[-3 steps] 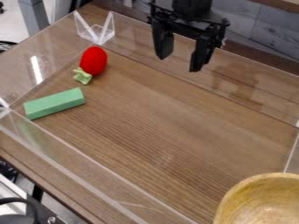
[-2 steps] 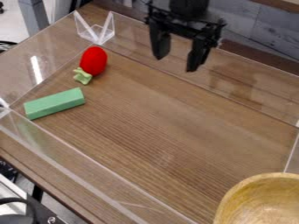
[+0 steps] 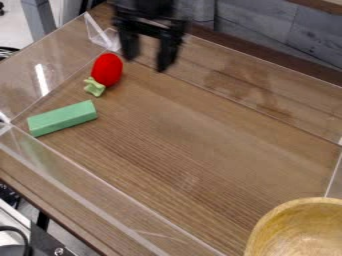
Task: Move the red fruit to the right
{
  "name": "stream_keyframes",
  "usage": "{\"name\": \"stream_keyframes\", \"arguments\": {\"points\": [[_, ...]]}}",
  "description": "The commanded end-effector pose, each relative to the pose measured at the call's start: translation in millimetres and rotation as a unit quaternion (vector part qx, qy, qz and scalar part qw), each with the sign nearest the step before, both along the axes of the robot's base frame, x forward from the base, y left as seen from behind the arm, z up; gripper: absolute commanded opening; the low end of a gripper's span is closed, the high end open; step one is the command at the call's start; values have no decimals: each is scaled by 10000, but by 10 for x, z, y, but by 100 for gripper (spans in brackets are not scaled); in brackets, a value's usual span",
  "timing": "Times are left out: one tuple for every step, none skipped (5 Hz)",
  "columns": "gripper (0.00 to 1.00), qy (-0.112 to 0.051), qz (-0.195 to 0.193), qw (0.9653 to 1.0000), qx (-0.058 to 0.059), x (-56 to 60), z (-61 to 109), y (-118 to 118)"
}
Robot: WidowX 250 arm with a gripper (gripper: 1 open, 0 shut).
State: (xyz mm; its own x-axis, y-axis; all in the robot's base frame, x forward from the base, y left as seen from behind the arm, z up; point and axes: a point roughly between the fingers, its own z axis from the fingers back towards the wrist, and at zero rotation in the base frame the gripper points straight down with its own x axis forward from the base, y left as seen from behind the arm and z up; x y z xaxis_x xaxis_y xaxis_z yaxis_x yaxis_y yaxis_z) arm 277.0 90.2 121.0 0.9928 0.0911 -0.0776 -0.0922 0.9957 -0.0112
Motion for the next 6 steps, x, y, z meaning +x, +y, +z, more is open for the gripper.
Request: {"name": "stream_keyframes", "arguments": {"points": [[100,-257,34,9996,68,21,59,334],[100,-288,203,9994,24,49,-23,548],[100,-314,333,9989,-37,98,-115,656],[100,-317,403,9986,-104,139,-206,738],[100,-322,450,9983,-173,183,-275,807],[100,-315,470,9982,-213,228,-335,865]]}}
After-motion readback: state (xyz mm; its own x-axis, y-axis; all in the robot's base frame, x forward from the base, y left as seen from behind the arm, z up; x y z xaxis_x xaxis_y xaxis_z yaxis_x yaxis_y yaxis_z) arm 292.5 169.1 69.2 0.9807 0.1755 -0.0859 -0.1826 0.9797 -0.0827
